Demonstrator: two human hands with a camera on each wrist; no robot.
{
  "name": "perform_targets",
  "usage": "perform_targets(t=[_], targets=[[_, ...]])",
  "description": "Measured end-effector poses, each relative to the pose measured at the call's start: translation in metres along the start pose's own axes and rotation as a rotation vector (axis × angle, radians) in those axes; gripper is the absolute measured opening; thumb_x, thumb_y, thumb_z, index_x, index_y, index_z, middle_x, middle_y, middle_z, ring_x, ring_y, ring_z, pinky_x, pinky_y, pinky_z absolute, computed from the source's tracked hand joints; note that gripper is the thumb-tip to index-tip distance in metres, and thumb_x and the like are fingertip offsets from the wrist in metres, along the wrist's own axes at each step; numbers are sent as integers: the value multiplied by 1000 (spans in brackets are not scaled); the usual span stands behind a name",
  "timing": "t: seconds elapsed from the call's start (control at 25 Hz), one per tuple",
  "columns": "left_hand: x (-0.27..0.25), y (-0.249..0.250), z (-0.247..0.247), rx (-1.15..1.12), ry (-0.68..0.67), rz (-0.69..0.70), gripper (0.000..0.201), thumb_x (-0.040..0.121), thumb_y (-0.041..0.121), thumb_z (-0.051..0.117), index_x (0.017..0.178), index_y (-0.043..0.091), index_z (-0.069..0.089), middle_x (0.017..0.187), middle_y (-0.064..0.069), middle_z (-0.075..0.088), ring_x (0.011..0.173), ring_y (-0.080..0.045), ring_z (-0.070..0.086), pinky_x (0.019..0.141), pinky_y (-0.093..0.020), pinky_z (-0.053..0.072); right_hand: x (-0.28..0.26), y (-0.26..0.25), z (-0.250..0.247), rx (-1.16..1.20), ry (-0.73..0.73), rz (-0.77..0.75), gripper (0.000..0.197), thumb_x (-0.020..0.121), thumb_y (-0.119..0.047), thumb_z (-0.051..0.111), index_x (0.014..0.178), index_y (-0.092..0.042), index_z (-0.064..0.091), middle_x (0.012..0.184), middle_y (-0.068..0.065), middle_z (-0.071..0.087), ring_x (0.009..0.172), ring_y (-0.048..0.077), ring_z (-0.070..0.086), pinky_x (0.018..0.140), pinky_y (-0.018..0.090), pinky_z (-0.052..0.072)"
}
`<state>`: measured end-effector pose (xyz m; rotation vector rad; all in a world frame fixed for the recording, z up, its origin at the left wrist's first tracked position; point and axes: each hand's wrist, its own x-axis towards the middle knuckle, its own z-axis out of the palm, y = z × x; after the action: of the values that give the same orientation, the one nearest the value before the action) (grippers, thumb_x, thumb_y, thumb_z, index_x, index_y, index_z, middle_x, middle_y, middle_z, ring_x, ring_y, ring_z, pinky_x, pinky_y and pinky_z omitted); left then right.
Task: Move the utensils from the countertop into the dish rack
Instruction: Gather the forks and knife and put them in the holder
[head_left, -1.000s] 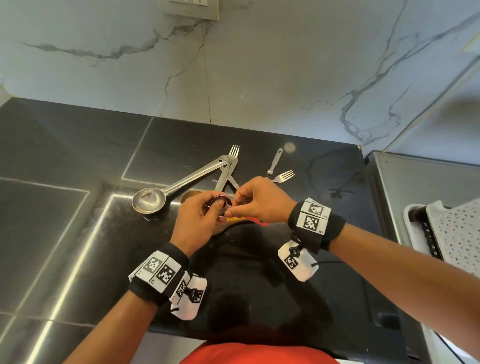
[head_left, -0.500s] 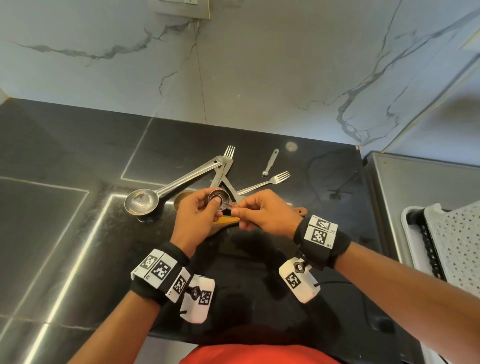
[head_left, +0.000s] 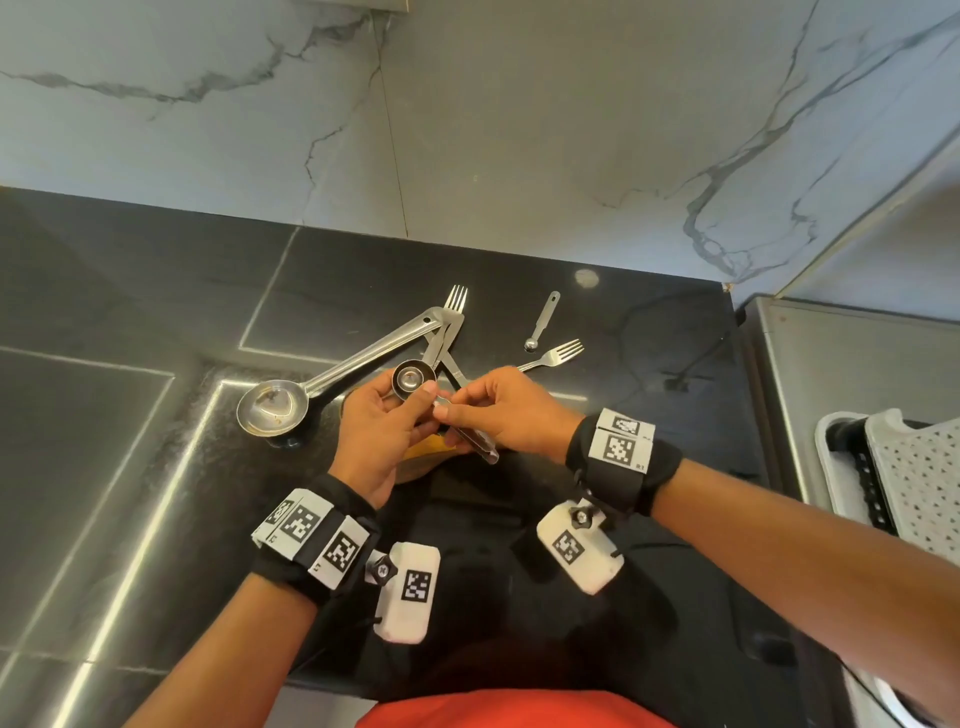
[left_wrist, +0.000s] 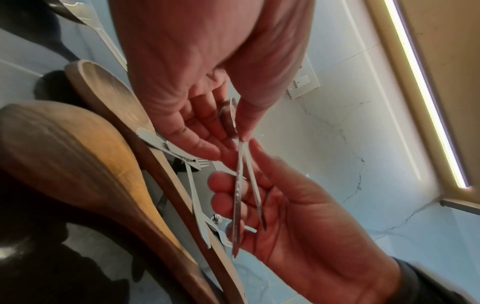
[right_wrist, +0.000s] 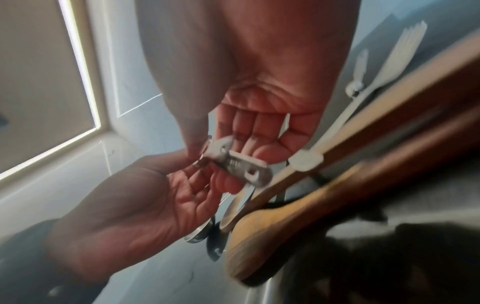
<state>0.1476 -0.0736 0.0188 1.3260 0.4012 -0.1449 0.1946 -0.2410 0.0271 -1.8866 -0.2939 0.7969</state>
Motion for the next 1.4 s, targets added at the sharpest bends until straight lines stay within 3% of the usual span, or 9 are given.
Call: perform_targets(t=[0.08, 0.16, 0.32, 0.44, 0.52, 0.72, 1.0, 1.24, 1.4], targets=[[2, 1, 0, -41, 20, -7, 17, 95, 7, 61, 112, 4, 64, 94, -10, 77, 88, -18, 76, 70, -25, 60, 5, -7, -14, -243, -9, -24, 35, 91, -49, 64, 94, -18, 80, 84, 0, 78, 77, 13, 73, 76, 26, 58], [4, 3, 0, -84, 42, -14, 12, 94, 4, 61, 106, 7, 65, 88, -7, 77, 85, -17, 76, 70, -26, 61, 14, -11, -39, -391, 48, -32, 35, 89, -52, 64, 94, -20, 79, 85, -4, 76, 78, 11, 72, 76, 28, 58], [10, 7, -4, -84, 43, -36, 15, 94, 5, 62, 108, 11, 66, 91, -6, 77, 86, -16, 76, 69, -25, 61, 59, 4, -113, -740, 107, -28, 20, 91, -28, 68, 110, -24, 74, 107, -2, 73, 95, 12, 67, 93, 37, 55], [14, 8, -5, -62, 51, -44, 18, 94, 7, 63, 112, 9, 66, 93, -7, 77, 85, -16, 76, 67, -23, 59, 92, 24, -156, -1103, 53, 16, 32, 86, -15, 70, 117, -25, 71, 118, 4, 66, 105, 22, 62, 87, 31, 48], [15, 7, -5, -53, 57, -44, 22, 93, 7, 64, 115, 6, 65, 96, -9, 77, 86, -16, 76, 66, -22, 59, 105, 34, -172, -1225, -12, -4, 38, 84, -12, 71, 120, -23, 69, 119, 6, 62, 107, 27, 61, 84, 32, 46], [18, 6, -8, -40, 83, -39, 26, 93, 7, 65, 118, 2, 64, 100, -14, 76, 87, -20, 76, 68, -24, 60, 117, 39, -182, -1319, -51, -81, 21, 86, -19, 72, 107, -20, 68, 105, 2, 60, 90, 24, 59, 72, 31, 43], [20, 9, -4, -38, 71, -50, 22, 93, 8, 64, 115, 10, 66, 98, -9, 78, 89, -19, 76, 70, -26, 60, 119, 39, -187, -1278, -50, 81, 7, 89, -27, 68, 92, -21, 68, 74, -11, 56, 70, 13, 54, 64, 26, 37], [19, 11, 1, -20, 37, -47, 16, 93, 8, 64, 107, 14, 67, 101, -9, 77, 91, -19, 76, 73, -28, 60, 110, 40, -185, -1210, -86, 139, 11, 85, -21, 67, 75, -20, 62, 68, -3, 60, 68, 18, 57, 70, 34, 51], [18, 12, 3, -19, 34, -45, 16, 93, 7, 64, 107, 14, 67, 101, -9, 77, 91, -19, 76, 72, -27, 61, 101, 38, -183, -1247, -69, 81, 9, 85, -21, 67, 81, -24, 60, 68, -9, 55, 69, 16, 55, 72, 34, 50]])
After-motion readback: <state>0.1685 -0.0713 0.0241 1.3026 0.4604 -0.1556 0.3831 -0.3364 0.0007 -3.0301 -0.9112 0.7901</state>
